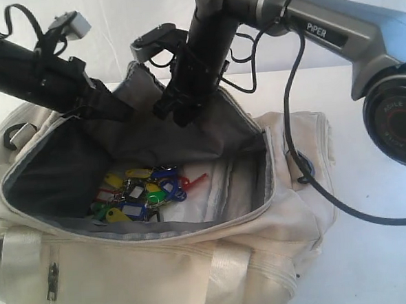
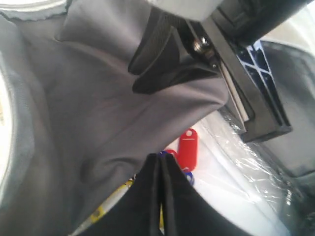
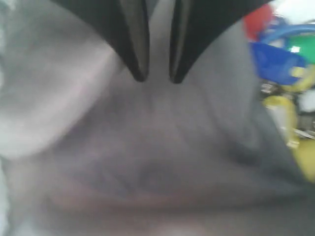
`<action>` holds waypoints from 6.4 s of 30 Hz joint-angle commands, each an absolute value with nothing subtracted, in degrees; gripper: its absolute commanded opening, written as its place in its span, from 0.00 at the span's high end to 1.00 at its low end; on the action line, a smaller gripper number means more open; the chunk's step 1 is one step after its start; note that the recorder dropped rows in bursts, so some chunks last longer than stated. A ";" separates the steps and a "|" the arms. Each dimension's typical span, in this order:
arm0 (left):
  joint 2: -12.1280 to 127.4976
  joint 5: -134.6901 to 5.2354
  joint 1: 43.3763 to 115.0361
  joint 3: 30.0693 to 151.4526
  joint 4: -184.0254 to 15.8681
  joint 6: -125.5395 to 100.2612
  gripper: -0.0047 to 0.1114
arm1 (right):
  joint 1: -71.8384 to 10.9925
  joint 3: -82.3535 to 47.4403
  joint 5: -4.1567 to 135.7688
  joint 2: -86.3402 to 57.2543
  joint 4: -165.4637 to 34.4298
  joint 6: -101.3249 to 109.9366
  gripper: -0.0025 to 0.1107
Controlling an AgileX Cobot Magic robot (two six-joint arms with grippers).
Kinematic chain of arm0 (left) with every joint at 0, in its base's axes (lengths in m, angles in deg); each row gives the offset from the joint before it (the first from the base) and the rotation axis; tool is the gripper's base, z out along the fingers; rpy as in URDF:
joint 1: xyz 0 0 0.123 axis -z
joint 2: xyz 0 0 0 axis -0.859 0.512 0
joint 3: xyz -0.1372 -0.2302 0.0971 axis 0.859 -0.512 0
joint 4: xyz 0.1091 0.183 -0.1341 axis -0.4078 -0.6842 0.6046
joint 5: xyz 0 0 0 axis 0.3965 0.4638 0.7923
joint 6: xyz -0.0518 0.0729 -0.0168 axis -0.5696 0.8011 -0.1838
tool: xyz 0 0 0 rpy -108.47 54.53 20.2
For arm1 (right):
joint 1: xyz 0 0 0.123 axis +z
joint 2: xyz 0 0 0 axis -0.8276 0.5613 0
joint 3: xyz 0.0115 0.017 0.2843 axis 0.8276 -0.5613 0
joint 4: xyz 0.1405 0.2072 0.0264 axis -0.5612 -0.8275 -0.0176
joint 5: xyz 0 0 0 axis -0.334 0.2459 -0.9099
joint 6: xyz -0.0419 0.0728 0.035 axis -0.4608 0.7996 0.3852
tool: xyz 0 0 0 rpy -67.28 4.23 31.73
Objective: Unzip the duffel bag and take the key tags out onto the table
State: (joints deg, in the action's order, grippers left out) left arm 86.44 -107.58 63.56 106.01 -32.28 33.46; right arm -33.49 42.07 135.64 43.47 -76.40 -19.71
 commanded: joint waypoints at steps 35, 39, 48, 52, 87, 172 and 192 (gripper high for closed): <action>83.61 -101.95 65.03 116.92 -54.03 22.32 0.96 | -42.13 42.23 135.77 34.48 -75.50 -18.06 0.98; 77.95 -106.17 65.03 114.74 -55.64 22.36 0.96 | -41.75 41.32 135.77 32.37 -85.80 -20.53 0.98; 67.12 -106.76 65.03 102.03 -57.66 15.00 0.96 | -33.97 29.01 135.77 31.82 -87.83 -22.25 0.98; 61.13 -107.90 65.03 93.90 -56.32 13.25 0.96 | -31.14 25.13 135.77 32.65 -84.33 -21.67 0.98; 32.94 -114.00 65.03 74.52 -68.29 4.73 0.96 | -28.56 23.23 129.12 38.03 -93.32 -19.37 0.98; 32.94 -110.43 65.03 71.27 -66.15 4.71 0.96 | -60.04 -26.22 107.40 -1.40 -65.52 -1.32 0.98; 32.94 -110.22 65.03 71.27 -66.15 4.71 0.96 | -59.91 -26.44 108.12 10.04 -90.43 -17.11 0.98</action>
